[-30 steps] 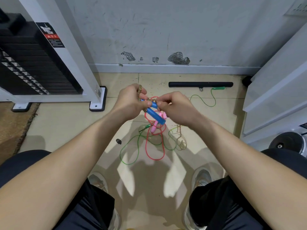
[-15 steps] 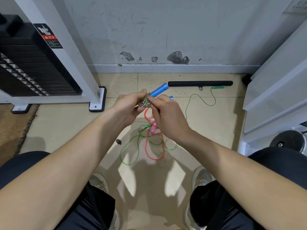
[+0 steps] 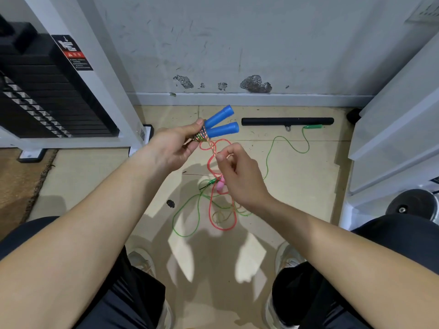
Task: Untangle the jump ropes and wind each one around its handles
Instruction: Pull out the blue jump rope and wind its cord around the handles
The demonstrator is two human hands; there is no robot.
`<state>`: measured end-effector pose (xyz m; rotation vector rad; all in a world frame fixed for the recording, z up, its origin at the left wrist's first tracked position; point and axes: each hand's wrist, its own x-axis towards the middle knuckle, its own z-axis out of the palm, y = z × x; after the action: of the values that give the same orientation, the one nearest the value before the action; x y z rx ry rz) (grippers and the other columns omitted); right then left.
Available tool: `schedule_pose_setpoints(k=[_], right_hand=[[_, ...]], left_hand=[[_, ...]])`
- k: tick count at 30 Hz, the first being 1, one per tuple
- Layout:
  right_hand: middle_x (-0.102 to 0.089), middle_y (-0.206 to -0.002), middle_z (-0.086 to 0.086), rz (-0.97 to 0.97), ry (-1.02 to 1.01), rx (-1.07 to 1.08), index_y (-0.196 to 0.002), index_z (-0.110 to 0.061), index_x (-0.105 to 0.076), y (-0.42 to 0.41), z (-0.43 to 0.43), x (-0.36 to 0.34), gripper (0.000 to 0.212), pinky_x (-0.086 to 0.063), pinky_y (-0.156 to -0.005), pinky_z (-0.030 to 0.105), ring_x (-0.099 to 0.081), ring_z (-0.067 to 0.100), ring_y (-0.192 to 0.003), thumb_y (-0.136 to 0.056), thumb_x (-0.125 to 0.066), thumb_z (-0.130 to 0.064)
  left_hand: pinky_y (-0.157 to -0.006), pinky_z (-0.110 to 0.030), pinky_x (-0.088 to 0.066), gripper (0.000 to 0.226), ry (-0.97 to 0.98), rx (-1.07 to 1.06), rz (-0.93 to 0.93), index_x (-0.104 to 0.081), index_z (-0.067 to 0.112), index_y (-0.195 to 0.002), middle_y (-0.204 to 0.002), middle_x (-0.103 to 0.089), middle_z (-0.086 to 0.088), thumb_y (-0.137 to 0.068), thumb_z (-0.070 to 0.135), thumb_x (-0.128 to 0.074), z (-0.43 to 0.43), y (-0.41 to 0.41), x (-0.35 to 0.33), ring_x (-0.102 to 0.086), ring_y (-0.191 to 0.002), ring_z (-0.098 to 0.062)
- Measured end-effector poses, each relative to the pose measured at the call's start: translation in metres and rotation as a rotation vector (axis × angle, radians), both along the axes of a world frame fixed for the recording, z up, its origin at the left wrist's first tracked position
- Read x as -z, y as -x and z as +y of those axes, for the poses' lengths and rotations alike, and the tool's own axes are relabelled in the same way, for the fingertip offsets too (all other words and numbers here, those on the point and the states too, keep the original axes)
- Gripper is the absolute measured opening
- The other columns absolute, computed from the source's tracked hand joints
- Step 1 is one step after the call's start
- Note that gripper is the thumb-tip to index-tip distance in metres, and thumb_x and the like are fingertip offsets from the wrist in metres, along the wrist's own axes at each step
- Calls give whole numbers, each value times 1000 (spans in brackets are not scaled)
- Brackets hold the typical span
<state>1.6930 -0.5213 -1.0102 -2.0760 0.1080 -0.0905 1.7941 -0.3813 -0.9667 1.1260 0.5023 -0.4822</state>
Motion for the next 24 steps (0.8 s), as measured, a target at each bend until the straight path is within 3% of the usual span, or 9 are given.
schedule_pose_setpoints(k=[4, 6, 9, 11, 13, 15, 17, 21, 24], right_hand=[[-59, -76, 12, 243, 2, -208, -80, -22, -68, -19, -26, -4, 35, -44, -62, 24, -57, 14, -65, -102, -51, -42], [-57, -73, 2, 281, 12, -228, -80, -9, -67, -28, -40, -14, 32, -40, -61, 22, -51, 7, -62, -98, -61, -34], [-52, -63, -5, 318, -18, -204, -79, -3, -66, -37, -55, -25, 14, -35, -55, 18, -46, -1, -49, -92, -64, -5], [-45, -55, -4, 348, -80, -213, -75, -6, -68, -40, -60, -26, 18, -28, -50, 23, -40, 5, -44, -93, -68, -9], [-39, -51, -5, 388, -111, -226, -71, -11, -70, -40, -59, -28, 27, -24, -49, 27, -31, 11, -47, -96, -67, -22], [-47, -52, -4, 411, -170, -201, -71, -11, -71, -39, -53, -30, 32, -28, -50, 27, -34, 10, -45, -100, -60, -19], [-58, -65, 6, 385, -218, -125, -73, -6, -70, -37, -43, -32, 32, -34, -48, 24, -41, 9, -43, -99, -52, -10], [-72, -83, 11, 154, -99, 47, -98, -10, -75, -25, -19, -27, 26, -57, -61, 38, -62, 14, -55, -96, -50, -11], [-72, -81, 4, -37, -4, 53, -115, -26, -74, -15, -6, -18, 33, -55, -68, 33, -68, 19, -67, -96, -50, -13]], left_hand=[[-86, -19, -55, 12, -25, 272, -39, -79, 12, -82, -82, -69, 3, -72, 19, -78, 7, 4, -8, -63, -84, -7], [-79, -17, -57, 20, -60, 415, -101, -77, 10, -88, -79, -72, 4, -70, 17, -75, 8, 8, -11, -65, -79, -6], [-70, -22, -58, 35, -147, 566, -221, -66, 4, -98, -80, -73, -3, -66, 9, -76, 10, 10, -13, -68, -69, -12], [-68, -24, -58, 41, -343, 650, -327, -65, 2, -101, -81, -68, -6, -65, 5, -83, 8, 12, -14, -67, -67, -12], [-58, -16, -53, 37, -581, 710, -434, -64, 3, -102, -80, -65, -3, -71, -1, -85, 4, 15, -12, -63, -58, -3], [-53, -9, -48, 38, -811, 687, -538, -63, 7, -102, -79, -65, 2, -72, 3, -87, 1, 15, -6, -60, -55, 1], [-54, -8, -48, 41, -901, 561, -594, -61, 10, -102, -80, -64, 5, -72, 8, -89, 0, 12, 1, -60, -61, -2], [-55, -4, -44, 40, -884, 270, -624, -58, 13, -102, -81, -61, 7, -75, 14, -87, -10, 12, 14, -59, -68, -3], [-64, -10, -49, 39, -673, 81, -490, -58, 10, -105, -84, -63, 4, -77, 11, -85, -17, 16, 22, -63, -72, -8]])
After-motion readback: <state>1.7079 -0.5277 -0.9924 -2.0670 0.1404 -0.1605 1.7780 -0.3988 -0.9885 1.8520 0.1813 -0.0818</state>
